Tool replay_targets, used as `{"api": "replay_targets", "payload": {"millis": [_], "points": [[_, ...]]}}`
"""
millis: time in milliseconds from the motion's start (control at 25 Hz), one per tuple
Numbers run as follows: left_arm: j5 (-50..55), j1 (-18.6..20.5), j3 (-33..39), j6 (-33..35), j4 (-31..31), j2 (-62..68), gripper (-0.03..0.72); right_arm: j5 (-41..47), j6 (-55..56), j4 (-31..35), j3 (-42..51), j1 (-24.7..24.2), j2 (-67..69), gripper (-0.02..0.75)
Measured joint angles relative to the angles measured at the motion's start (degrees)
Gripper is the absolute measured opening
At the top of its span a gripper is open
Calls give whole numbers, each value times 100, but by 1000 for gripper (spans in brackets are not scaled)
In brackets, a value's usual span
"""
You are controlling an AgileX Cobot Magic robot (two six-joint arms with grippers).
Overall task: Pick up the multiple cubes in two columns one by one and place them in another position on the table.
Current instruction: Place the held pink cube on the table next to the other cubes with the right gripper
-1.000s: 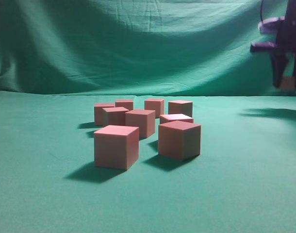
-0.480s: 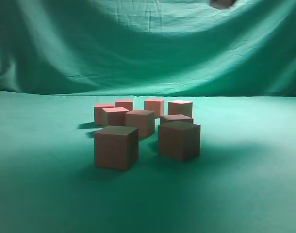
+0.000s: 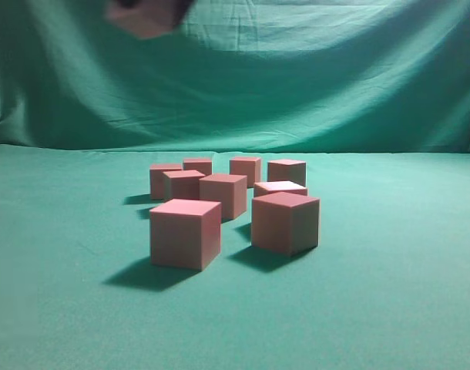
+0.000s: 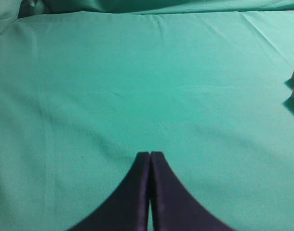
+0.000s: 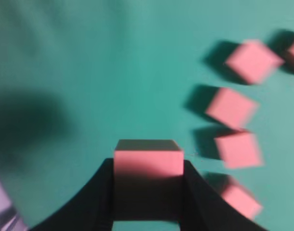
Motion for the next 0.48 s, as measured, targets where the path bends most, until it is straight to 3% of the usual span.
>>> {"api": "replay_targets", "payload": {"millis": [240,480], "points": [[0,0,0,0,0,0,0,-529,-16,14,251,763,237,265],[0,0,0,0,0,0,0,-482,291,-188,281,864,511,265]]}}
